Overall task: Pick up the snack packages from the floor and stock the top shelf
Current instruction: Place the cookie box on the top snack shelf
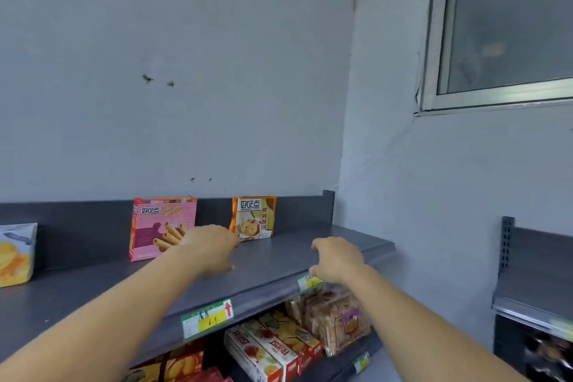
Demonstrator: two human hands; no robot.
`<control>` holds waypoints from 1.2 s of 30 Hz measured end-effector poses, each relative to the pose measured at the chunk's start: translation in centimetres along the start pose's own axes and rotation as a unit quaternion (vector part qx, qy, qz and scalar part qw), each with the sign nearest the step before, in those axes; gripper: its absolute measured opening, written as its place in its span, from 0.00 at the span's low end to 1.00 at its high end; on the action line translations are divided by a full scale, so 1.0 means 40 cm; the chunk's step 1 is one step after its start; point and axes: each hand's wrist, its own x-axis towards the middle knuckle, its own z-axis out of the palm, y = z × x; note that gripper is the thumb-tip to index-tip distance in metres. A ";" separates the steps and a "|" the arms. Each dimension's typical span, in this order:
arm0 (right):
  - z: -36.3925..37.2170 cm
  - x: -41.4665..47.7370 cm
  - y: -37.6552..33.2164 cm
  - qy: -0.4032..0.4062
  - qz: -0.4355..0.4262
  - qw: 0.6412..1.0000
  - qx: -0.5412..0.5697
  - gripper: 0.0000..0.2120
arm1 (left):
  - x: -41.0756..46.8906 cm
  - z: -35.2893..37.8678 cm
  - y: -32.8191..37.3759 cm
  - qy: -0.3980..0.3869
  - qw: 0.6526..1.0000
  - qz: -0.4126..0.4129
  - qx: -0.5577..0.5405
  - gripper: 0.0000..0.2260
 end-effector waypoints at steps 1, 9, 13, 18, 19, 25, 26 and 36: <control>-0.002 -0.014 0.014 -0.004 0.008 1.000 -0.010 0.20 | 0.011 0.001 0.016 -0.006 1.000 0.012 0.001 0.20; 0.023 -0.121 0.167 -0.025 0.099 0.993 -0.053 0.21 | 0.094 0.035 0.166 0.018 0.993 0.115 -0.012 0.21; 0.028 -0.192 0.246 -0.039 0.145 0.986 -0.069 0.20 | 0.115 0.040 0.259 0.028 0.986 0.163 -0.028 0.20; 0.027 -0.297 0.334 -0.035 0.195 0.977 -0.084 0.18 | 0.124 0.039 0.385 0.035 0.974 0.217 -0.054 0.18; 0.025 -0.319 0.351 -0.034 0.203 0.974 -0.090 0.18 | 0.124 0.039 0.411 0.034 0.971 0.228 -0.057 0.17; 0.008 -0.466 0.456 -0.039 0.255 0.961 -0.100 0.16 | 0.108 0.021 0.572 0.031 0.958 0.279 -0.063 0.20; 0.005 -0.492 0.474 -0.043 0.262 0.959 -0.098 0.16 | 0.102 0.016 0.603 0.028 0.955 0.288 -0.066 0.21; -0.004 -0.783 0.661 -0.087 0.331 0.934 -0.104 0.17 | 0.002 -0.024 0.935 -0.004 0.923 0.378 -0.078 0.24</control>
